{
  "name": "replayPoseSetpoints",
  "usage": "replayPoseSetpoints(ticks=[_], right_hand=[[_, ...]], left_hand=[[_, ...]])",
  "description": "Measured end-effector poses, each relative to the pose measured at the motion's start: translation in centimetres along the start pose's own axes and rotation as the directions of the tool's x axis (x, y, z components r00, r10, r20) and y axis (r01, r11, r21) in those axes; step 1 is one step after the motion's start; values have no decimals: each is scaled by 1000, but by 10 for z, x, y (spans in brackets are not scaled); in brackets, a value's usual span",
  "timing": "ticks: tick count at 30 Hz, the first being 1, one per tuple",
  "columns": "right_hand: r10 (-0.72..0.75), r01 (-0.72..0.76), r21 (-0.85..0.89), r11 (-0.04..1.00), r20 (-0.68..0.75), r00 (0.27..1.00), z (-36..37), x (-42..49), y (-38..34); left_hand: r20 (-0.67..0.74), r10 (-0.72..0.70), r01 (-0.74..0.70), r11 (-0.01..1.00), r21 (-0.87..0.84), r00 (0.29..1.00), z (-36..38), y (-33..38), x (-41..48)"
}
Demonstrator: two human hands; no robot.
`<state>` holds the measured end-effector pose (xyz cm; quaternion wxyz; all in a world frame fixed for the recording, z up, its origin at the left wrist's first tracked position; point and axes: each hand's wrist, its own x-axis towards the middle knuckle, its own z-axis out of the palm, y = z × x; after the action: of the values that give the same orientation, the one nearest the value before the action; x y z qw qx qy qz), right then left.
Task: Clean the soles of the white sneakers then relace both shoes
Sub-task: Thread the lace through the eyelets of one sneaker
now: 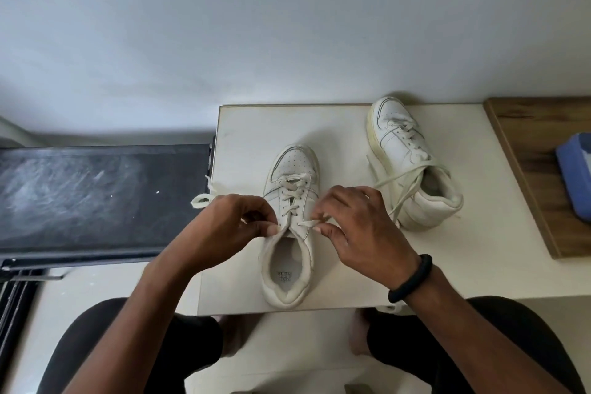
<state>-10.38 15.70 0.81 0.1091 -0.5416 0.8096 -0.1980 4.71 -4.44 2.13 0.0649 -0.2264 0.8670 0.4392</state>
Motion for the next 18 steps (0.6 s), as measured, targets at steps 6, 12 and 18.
replayPoseSetpoints(ticks=[6,12,18], right_hand=[[91,-91,177,980,12,996,-20,2,18],[207,-183,473,862,0,978,-49,-9,25],[88,27,499,866,-207,974,-49,33,-15]], left_hand=[[-92,46,-41,997,59,995,-7,-8,-7],[-282,223,-185,970,154,933,-19,-8,-10],[-282,477,-430,877,216,833,23,31,-5]])
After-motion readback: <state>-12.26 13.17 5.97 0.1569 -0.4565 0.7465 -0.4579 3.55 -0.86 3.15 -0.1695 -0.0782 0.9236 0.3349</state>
